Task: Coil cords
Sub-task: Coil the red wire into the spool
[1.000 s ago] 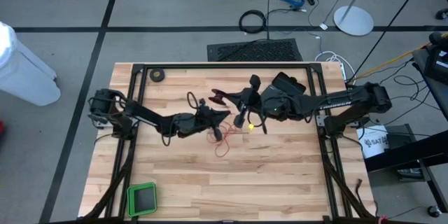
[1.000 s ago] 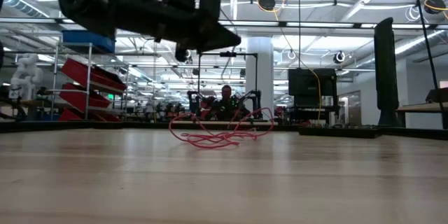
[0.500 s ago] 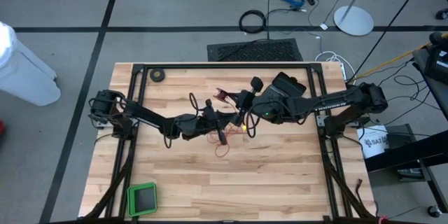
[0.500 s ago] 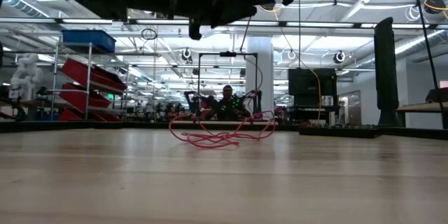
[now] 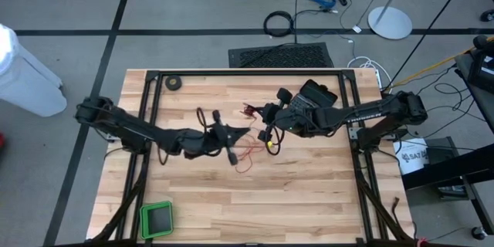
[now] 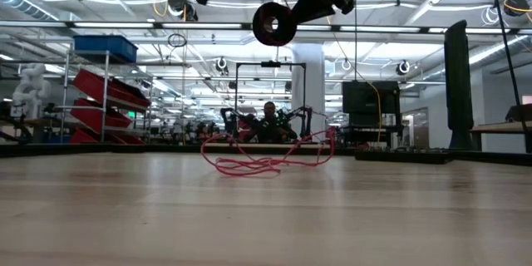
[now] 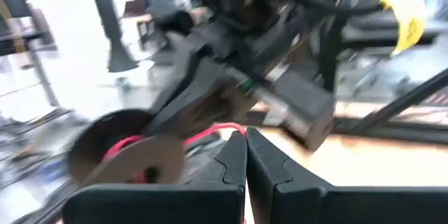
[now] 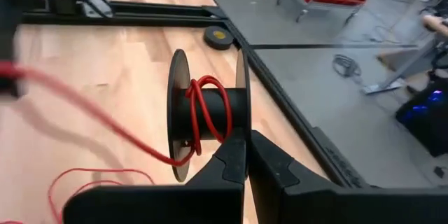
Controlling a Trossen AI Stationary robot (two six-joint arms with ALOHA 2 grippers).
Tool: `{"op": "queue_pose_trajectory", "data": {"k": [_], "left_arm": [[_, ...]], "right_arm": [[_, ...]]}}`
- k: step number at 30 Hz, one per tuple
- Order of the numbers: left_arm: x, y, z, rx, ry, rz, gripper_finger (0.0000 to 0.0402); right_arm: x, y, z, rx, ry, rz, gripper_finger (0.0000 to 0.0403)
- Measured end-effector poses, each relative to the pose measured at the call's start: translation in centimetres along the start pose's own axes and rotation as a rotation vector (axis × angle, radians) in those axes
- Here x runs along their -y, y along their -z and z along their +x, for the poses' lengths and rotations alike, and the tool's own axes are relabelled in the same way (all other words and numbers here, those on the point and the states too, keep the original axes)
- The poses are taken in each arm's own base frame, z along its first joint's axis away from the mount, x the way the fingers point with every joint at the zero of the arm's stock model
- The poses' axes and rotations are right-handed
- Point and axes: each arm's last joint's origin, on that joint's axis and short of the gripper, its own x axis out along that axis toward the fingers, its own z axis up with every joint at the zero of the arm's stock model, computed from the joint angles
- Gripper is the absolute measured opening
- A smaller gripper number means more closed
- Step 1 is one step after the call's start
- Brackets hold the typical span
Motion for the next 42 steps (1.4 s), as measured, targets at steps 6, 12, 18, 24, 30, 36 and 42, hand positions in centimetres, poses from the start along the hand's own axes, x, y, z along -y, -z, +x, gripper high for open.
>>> {"op": "queue_pose_trajectory", "data": {"k": [6, 12, 18, 24, 30, 36, 42], "left_arm": [[-0.4, -1.1, -2.1, -0.071, -0.075, 0.062, 0.0001], [-0.7, -1.5, -3.0, -0.106, -0.087, 0.095, 0.0001], [-0.7, -0.9, -3.1, -0.153, -0.086, 0.126, 0.0001], [-0.7, -0.1, -3.4, -0.223, -0.078, 0.165, 0.0001], [-0.5, 0.2, -3.6, -0.246, -0.065, 0.187, 0.0001], [-0.3, 0.2, -3.6, -0.251, 0.022, 0.179, 0.0019], [0.3, 0.7, -4.2, -0.291, 0.038, 0.175, 0.0069]], "right_arm": [[-0.3, 0.1, -0.1, -0.016, -0.102, -0.012, 0.0], [-0.8, 0.3, -0.4, -0.029, -0.172, -0.039, 0.0], [-1.2, 0.3, -0.7, -0.02, -0.192, -0.084, 0.0], [-0.6, -0.4, -1.8, 0.009, -0.241, -0.047, 0.0], [0.2, -1.1, -3.1, 0.037, -0.295, 0.022, 0.0], [0.4, -1.4, -3.7, 0.056, -0.349, 0.03, 0.0], [1.2, -1.8, -3.9, 0.091, -0.332, 0.031, 0.0]]}}
